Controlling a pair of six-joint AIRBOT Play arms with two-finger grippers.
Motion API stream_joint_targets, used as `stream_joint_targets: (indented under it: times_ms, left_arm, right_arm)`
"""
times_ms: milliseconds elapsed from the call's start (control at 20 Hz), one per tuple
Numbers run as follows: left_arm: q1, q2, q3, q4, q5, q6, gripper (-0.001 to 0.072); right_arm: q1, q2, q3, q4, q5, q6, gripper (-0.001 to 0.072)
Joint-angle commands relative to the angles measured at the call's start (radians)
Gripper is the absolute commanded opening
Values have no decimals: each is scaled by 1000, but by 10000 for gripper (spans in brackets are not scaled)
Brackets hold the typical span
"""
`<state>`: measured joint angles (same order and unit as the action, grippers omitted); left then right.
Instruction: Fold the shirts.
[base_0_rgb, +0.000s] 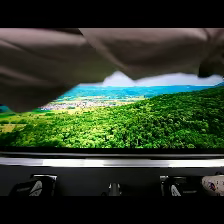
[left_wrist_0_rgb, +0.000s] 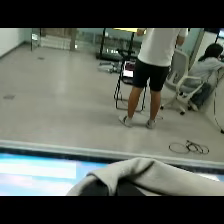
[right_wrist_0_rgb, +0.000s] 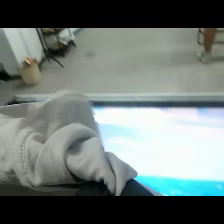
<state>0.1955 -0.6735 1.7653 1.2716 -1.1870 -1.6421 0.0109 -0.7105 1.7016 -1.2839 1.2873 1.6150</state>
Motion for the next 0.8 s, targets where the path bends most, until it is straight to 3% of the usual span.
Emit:
stream_joint_targets:
  times_ms: [0,50,150,400,500,550,600,650,750]
  left_arm:
    - [2,14,-199,5,-97,1,24]
    - [1,15,-323,-10,-89,33,24]
    - [-8,14,-589,-51,-19,85,24]
    - [-116,-51,-1179,-267,436,97,25]
    - [-149,-100,-1246,-341,520,98,25]
    - [-153,-119,-1240,-341,526,100,26]
    - [-150,-124,-1227,-336,526,121,25]
    - [-142,-122,-1208,-336,522,182,25]
    - [-118,-121,-1166,-325,487,250,25]
  right_arm:
    - [-5,-86,-37,-150,376,40,21]
    - [-5,-134,-100,-138,417,37,21]
    - [-5,-207,-272,-101,322,6,21]
    - [-5,-465,-628,39,-357,11,22]
    - [-5,-594,-623,179,-441,40,50]
    - [-5,-632,-602,228,-410,39,311]
    - [-6,-647,-561,219,-335,34,634]
    - [-10,-643,-517,167,-237,9,698]
    - [-35,-624,-453,-13,17,-4,689]
